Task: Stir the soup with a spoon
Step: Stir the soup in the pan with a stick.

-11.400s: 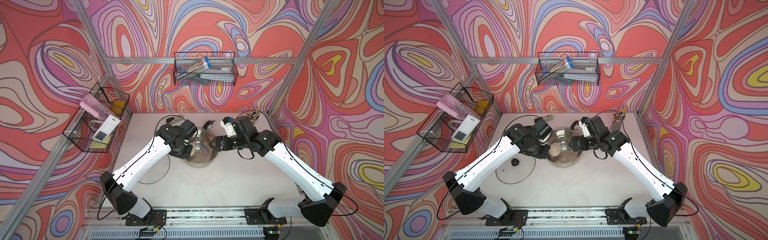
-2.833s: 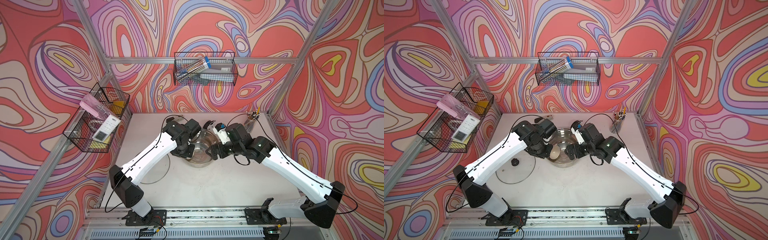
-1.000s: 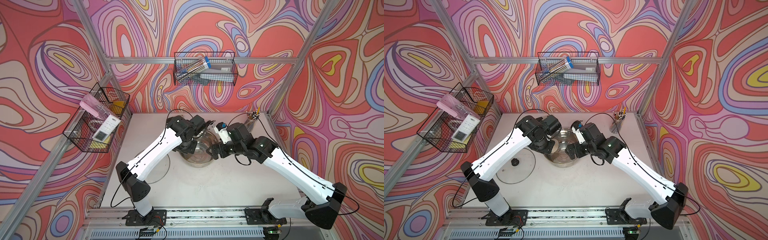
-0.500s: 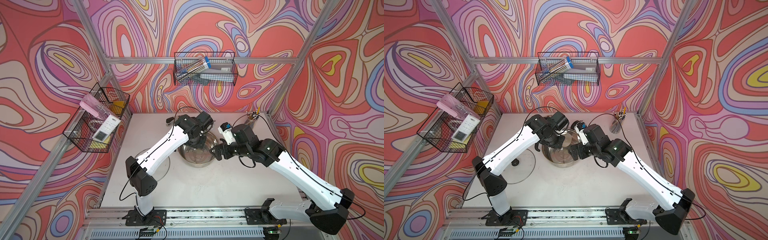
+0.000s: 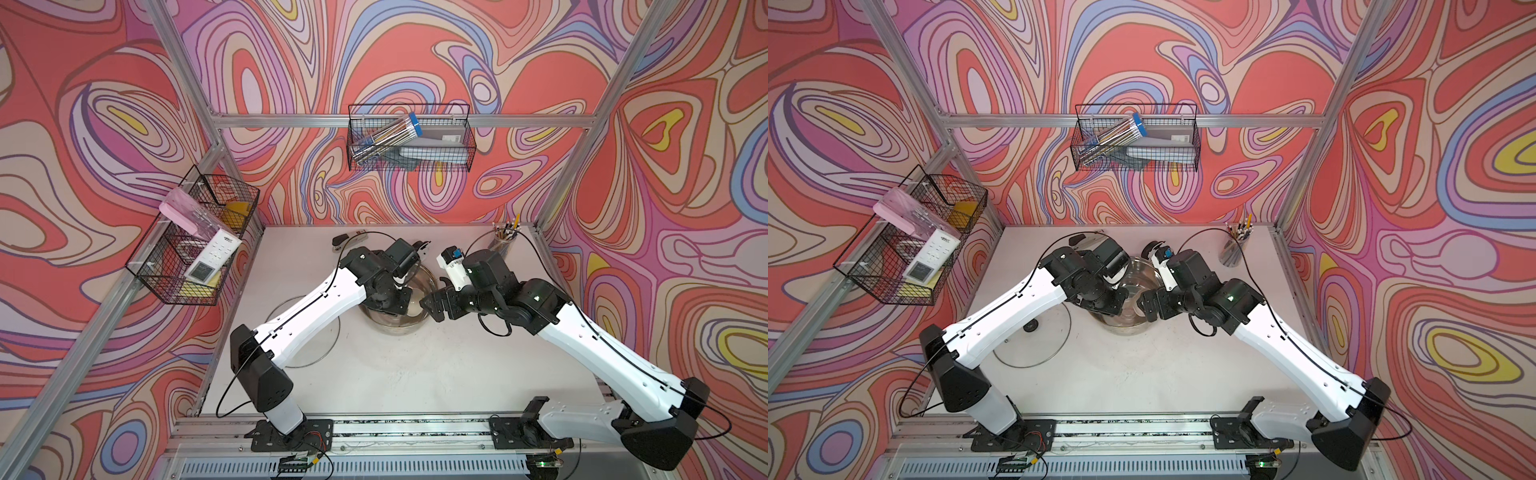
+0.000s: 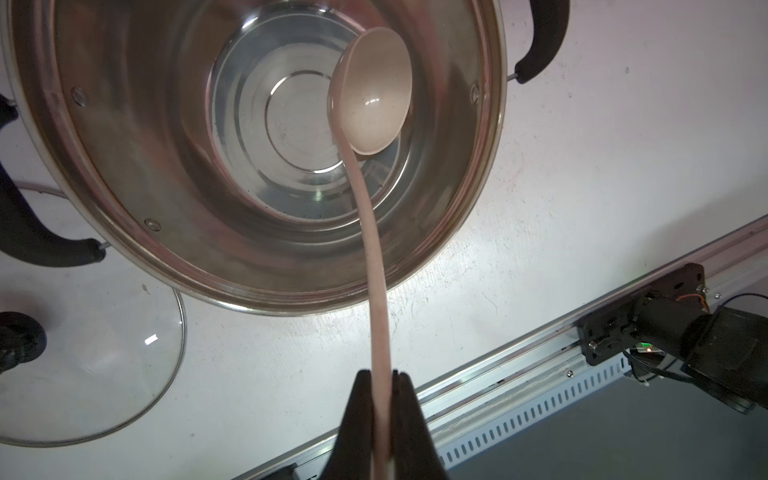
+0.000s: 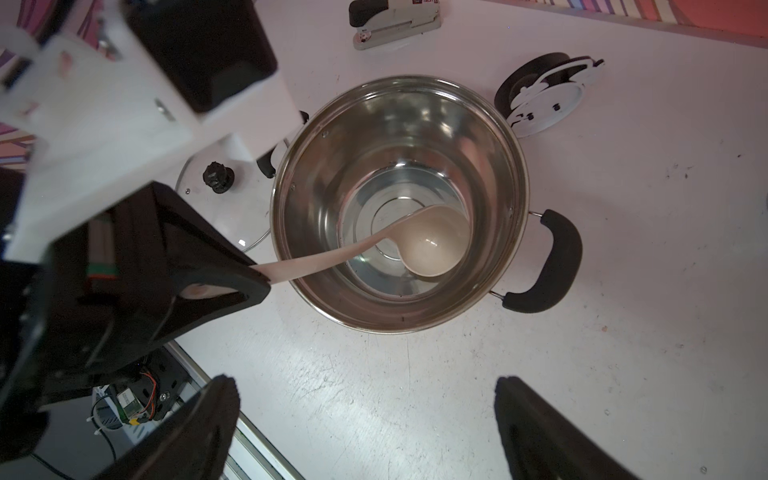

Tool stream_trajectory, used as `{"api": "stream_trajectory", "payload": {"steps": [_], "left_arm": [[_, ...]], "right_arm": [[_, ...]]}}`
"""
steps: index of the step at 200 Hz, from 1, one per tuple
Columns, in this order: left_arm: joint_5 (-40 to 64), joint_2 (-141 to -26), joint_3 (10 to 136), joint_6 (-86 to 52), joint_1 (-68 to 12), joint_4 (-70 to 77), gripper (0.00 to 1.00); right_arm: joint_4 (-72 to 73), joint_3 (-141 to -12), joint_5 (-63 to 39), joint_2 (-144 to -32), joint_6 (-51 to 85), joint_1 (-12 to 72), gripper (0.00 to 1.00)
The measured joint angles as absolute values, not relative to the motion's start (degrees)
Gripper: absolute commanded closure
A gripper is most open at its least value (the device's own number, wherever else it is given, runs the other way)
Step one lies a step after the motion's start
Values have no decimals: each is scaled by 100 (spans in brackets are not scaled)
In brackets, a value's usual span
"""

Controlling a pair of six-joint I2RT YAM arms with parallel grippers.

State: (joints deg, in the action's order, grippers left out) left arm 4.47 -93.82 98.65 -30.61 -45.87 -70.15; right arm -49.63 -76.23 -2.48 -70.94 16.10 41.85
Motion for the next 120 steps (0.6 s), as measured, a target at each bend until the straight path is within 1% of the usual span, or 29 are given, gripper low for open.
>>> {"api": "stream_trajectory", "payload": {"steps": [32,69,120], "left_arm": [[331,-9052,9786,-3144,-4589,-7249,100],[38,-9013,9808,-3131,-4495,-7644,100],[-392,-9203,10554,-2902,-4077,-8088,100]], "right_arm": [[-4921,-7609,-292,-7098,1619,4185,2],[-4877,-7609,-336,-7118,1619,4185,2],[-4882,-7609,-344,-7131,1614,4185,2]]}}
